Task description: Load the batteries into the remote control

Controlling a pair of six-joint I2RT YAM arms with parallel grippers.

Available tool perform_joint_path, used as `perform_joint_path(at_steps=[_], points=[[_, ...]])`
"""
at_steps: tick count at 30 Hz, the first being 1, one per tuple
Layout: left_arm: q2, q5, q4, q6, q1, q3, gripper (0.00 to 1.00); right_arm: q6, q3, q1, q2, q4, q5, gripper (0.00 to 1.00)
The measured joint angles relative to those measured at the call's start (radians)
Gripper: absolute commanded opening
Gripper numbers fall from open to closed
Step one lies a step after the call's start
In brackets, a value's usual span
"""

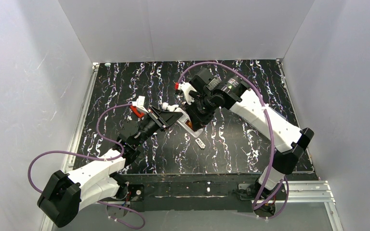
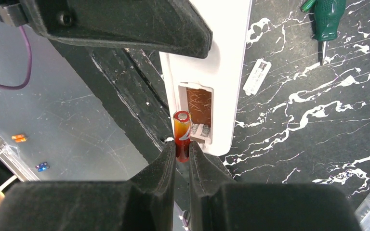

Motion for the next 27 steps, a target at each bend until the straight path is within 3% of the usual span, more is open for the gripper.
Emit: perform_joint_path(at_steps=[13, 27], points=[[0.000, 0.016, -0.011, 0.006, 0.000, 0.000, 0.00, 0.005, -0.028, -0.002, 0.030, -0.014, -0.001, 0.02], [0.000, 0.019, -0.016, 0.003, 0.000, 0.000, 0.00, 0.005, -0.031, -0.003, 0.031, -0.014, 0.004, 0.09]])
